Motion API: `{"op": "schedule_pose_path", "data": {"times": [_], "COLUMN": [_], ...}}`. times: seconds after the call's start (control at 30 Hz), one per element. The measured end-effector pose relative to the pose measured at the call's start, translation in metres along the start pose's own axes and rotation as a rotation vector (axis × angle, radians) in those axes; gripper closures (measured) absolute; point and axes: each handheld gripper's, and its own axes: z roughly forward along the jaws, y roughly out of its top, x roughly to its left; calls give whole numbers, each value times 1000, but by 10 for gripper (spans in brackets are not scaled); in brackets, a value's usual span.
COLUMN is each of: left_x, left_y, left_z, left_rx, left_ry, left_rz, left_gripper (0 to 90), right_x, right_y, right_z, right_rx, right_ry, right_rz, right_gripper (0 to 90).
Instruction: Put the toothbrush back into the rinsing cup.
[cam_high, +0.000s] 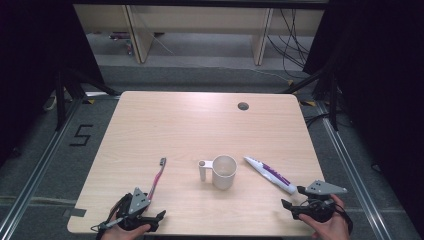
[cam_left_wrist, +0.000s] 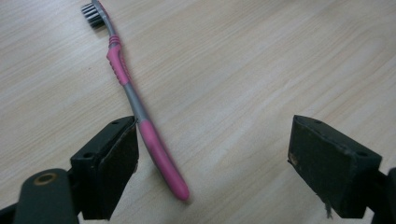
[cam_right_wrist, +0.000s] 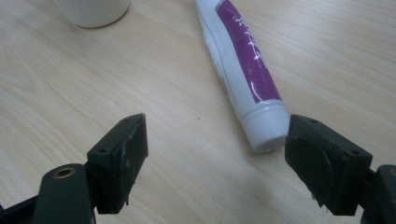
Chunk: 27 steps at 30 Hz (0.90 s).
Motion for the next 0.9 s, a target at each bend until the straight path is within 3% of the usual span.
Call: {"op": "schedule_pose_path", "data": {"times": [0.17, 0.2, 0.3, 0.4, 0.43, 0.47, 0.53, 0.63, 0.9], "left_x": [1, 1, 3, 6, 6, 7, 9, 8, 15], "left_y": [0, 0, 2, 3, 3, 4, 6, 9, 24], "left_z": [0, 1, -1, 0, 0, -1, 1, 2, 7], "left_rx": [3, -6, 10, -10, -10, 5, -17, -13, 61], "left_ry": [0, -4, -3, -7, -7, -4, -31, -34, -54], "left_rz": [-4, -15, -15, -25, -25, -25, -59, -57, -31], "left_gripper": [158, 158, 183, 192, 202, 210, 265, 275, 400], "right_x": [-1, -1, -4, -4, -3, -3, -4, -4, -4], "right_y": [0, 0, 0, -1, -2, -2, -1, -1, -1], "right_z": [0, 0, 0, -1, 0, 0, -1, -1, -1], "right_rx": [-21, -3, -30, -31, -25, -23, -19, -31, -29], "right_ry": [-2, 4, -15, -3, 8, 4, 4, 5, 11], "right_rz": [-12, -4, -40, -34, -3, -7, -8, -10, -4], "right_gripper": [222, 222, 222, 222, 221, 221, 221, 222, 222]}}
